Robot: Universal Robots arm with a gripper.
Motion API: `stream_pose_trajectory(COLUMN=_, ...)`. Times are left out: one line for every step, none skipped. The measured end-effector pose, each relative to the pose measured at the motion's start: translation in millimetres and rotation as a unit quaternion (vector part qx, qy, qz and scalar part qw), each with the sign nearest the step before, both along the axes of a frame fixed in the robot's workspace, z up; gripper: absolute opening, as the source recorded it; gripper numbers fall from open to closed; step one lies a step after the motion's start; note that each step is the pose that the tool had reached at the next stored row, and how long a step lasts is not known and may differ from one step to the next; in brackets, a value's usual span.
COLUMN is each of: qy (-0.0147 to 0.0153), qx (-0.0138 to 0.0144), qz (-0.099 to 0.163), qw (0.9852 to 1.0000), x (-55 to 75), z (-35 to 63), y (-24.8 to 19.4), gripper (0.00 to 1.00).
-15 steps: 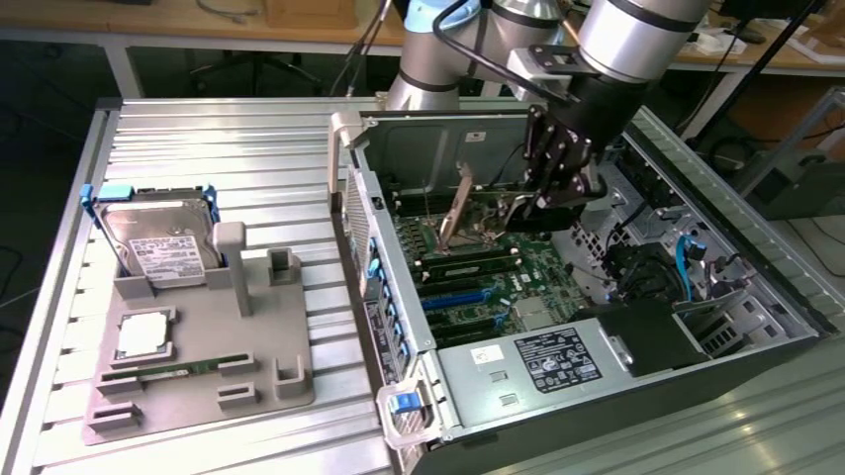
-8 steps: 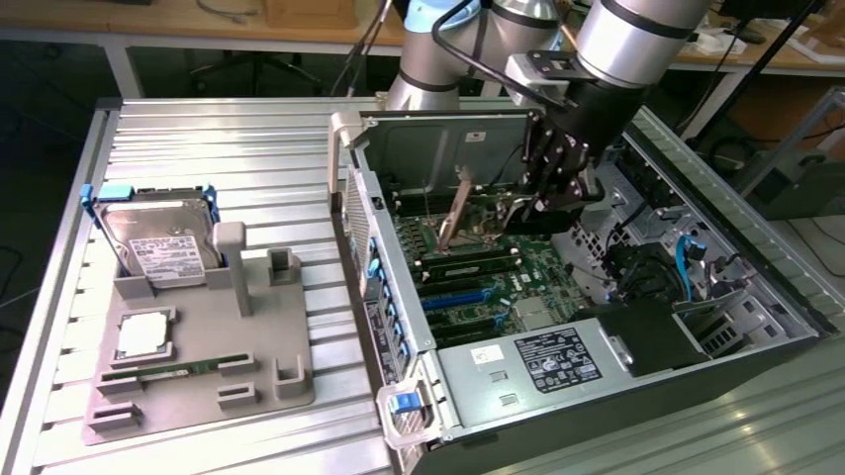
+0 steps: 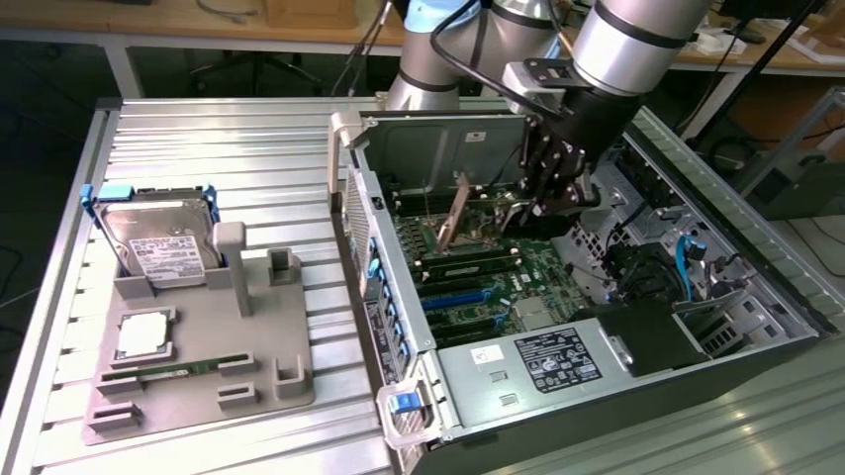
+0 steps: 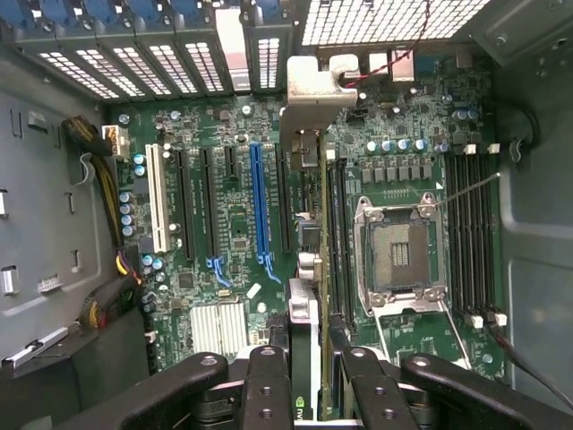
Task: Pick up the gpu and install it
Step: 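Insert the gpu into the slot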
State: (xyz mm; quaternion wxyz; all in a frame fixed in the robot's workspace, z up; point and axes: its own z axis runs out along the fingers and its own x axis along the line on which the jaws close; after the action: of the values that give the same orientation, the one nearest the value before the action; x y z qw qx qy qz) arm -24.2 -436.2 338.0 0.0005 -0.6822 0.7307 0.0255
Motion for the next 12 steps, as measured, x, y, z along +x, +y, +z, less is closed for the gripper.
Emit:
stream_pose_trajectory(qy=0.0, qx=0.0001, qz=0.0, qw=1.0, x=0.0, z=-0.6, y=0.0, gripper=0.27)
stream_pose_trajectory(qy=0.0, qx=0.0, qz=0.0, qw=1.0, x=0.0, z=-1.4, y=0.0, gripper=0.27)
stream_pose_trajectory(qy=0.0, qx=0.0, qz=0.0, qw=1.0, x=0.0, z=-2.3, y=0.0, gripper=0.27)
stream_pose_trajectory(qy=0.0, qx=0.0, qz=0.0, qw=1.0, x=0.0, z=-2.9, y=0.0, gripper=0.27)
stream_pose_trajectory(qy=0.0, qx=0.0, qz=0.0, qw=1.0, x=0.0, z=-3.8, y=0.0, gripper=0.27)
stream_pose_trajectory(qy=0.0, qx=0.0001, qz=0.0, qw=1.0, x=0.0, z=-4.2, y=0.0, gripper=0.27)
stream_pose_trajectory(qy=0.0, qx=0.0, qz=0.0, qw=1.0, x=0.0, z=-4.7, y=0.0, gripper=0.27)
stream_pose_trajectory(qy=0.0, qx=0.0, qz=0.0, qw=1.0, x=0.0, z=-5.3, y=0.0, gripper=0.27)
stream_pose_trajectory(qy=0.0, qx=0.0001, qz=0.0, qw=1.0, x=0.0, z=-6.0, y=0.0, gripper=0.27)
stream_pose_trajectory(qy=0.0, qx=0.0, qz=0.0, qw=1.0, x=0.0, z=-6.6, y=0.0, gripper=0.27)
stream_pose_trajectory(qy=0.0, qx=0.0, qz=0.0, qw=1.0, x=0.0, z=-7.2, y=0.0, gripper=0.27)
stream_pose_trajectory(qy=0.0, qx=0.0001, qz=0.0, qw=1.0, x=0.0, z=-7.8, y=0.0, gripper=0.27)
